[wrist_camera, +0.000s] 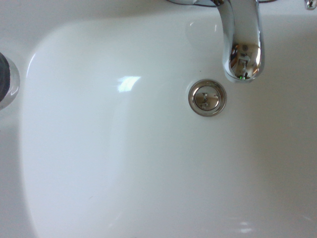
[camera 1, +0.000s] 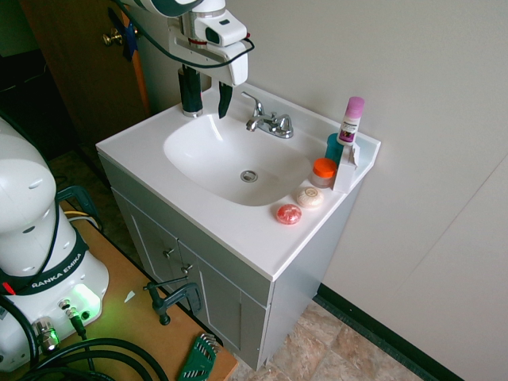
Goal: Turn off the cold water
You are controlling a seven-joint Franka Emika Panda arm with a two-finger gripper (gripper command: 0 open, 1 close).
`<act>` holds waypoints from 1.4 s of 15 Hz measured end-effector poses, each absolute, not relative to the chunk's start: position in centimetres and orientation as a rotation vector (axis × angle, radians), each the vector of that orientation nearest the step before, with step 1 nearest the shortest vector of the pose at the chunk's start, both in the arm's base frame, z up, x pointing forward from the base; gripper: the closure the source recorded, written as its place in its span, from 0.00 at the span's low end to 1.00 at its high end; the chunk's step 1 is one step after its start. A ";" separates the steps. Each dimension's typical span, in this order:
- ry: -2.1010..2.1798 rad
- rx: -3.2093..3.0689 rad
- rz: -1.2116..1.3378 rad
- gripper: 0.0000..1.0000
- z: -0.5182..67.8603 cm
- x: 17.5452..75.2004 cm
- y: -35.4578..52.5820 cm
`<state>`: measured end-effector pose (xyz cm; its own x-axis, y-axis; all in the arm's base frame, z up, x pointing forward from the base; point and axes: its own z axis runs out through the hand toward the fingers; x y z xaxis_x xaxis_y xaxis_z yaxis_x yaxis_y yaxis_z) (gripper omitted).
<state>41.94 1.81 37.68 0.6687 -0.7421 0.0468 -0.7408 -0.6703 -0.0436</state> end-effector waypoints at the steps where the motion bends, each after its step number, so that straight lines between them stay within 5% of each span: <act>1: 1.269 -2.848 -0.091 0.00 37.7 41.9 1.8; 7: 1.434 -2.813 -0.407 0.00 35.4 46.4 -2.6; 14: 1.536 -2.794 -0.495 0.00 30.7 54.9 -4.3; 21: 1.578 -2.804 -0.506 0.00 27.1 56.9 -6.0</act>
